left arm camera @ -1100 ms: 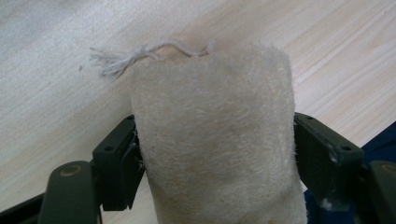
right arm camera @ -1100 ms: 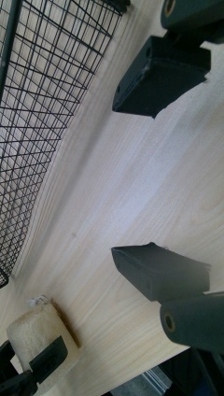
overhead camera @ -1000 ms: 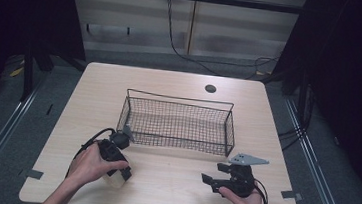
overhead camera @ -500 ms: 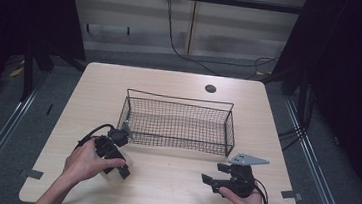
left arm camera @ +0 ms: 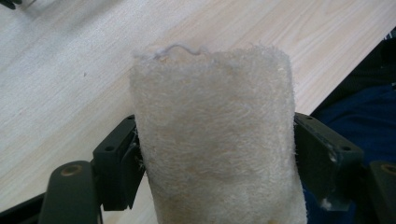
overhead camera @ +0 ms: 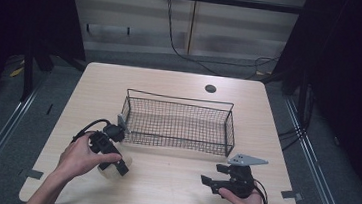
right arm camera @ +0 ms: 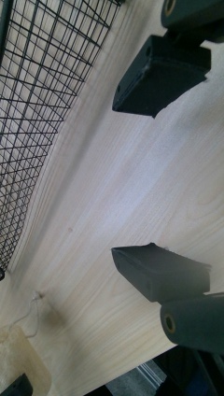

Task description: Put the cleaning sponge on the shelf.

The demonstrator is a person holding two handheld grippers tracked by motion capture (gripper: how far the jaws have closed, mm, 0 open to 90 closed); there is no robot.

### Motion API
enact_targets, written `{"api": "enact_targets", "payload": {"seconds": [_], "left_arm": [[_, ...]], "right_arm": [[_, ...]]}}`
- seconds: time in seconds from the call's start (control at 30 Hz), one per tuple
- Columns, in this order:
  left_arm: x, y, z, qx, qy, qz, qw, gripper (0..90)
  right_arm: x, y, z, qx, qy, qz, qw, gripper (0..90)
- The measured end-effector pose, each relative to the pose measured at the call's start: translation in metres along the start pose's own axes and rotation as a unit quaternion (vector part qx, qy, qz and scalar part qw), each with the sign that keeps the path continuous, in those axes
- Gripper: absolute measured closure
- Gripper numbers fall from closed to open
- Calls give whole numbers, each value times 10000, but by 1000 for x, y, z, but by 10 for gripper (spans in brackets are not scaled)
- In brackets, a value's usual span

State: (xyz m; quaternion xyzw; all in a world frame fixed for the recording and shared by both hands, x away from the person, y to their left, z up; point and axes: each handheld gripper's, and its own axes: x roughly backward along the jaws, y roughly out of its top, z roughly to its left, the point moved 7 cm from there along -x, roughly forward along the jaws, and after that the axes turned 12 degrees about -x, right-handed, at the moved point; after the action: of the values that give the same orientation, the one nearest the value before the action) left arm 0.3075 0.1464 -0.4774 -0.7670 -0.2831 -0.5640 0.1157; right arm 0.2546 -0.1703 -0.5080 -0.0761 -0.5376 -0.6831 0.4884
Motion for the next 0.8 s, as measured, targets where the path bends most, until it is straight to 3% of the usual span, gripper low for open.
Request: {"api": "enact_targets", "payload": {"seconds": [0.33, 0.5, 0.8], "left_arm": [[19, 2, -4, -50, -3, -87, 9999, 248], [26, 5, -2, 89, -74, -133, 9998, 249], [38, 7, -4, 28, -69, -165, 9998, 249]], "right_arm": [[0, 0, 1, 9, 8, 17, 10000, 244], [0, 0, 1, 5, 16, 26, 10000, 245], [0, 0, 1, 24, 26, 24, 10000, 244]]}}
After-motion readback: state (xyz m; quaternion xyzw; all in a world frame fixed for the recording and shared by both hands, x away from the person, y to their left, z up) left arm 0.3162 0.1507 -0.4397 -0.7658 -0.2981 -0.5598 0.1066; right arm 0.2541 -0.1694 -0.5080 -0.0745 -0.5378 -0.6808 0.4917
